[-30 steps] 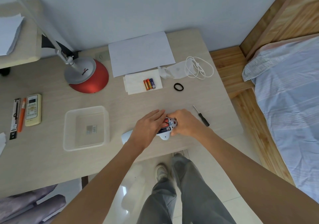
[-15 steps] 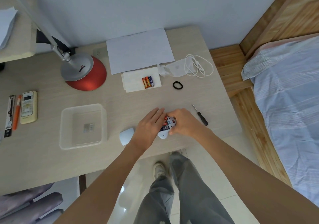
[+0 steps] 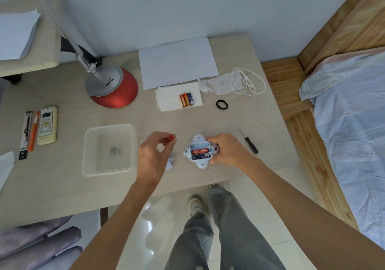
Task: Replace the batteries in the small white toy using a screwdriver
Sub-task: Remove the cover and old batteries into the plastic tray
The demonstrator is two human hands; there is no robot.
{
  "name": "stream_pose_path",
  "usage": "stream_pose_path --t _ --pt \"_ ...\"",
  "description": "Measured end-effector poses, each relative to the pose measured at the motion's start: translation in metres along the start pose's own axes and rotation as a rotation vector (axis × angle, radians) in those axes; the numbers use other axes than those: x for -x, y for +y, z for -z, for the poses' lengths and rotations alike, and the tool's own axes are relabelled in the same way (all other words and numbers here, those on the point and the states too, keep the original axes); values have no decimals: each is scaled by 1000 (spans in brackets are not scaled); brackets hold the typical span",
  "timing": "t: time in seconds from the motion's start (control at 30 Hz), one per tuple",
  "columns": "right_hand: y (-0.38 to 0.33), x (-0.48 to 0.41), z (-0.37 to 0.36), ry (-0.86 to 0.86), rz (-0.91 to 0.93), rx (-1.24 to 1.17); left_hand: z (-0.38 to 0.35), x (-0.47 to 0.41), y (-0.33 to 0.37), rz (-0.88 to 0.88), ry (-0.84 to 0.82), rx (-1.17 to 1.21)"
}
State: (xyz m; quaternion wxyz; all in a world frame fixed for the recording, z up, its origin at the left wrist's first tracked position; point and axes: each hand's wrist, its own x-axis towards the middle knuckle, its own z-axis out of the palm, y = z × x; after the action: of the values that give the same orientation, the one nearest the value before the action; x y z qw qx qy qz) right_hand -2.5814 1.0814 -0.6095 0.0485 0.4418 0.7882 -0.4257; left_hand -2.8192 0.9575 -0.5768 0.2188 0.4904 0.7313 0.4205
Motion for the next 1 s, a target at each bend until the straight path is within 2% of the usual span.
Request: stream_pose_path --t 0.17,0.3,0.53,0.77,0.87,1.0 --pt "0 0 2 0 6 -5 66 -8 -37 33 79 -126" --pt "1 0 1 -3 9 -5 101 -14 -82 88 22 -298" --pt "1 1 2 -2 20 -6 112 -21 -127 257 -114 -401" --pt "3 -1 1 0 28 4 110 -29 -137 314 -153 -427" --pt "3 -1 0 4 37 12 110 -32 -126 246 -117 -519" --pt "4 -2 0 16 44 26 98 -41 -85 -21 -29 -541"
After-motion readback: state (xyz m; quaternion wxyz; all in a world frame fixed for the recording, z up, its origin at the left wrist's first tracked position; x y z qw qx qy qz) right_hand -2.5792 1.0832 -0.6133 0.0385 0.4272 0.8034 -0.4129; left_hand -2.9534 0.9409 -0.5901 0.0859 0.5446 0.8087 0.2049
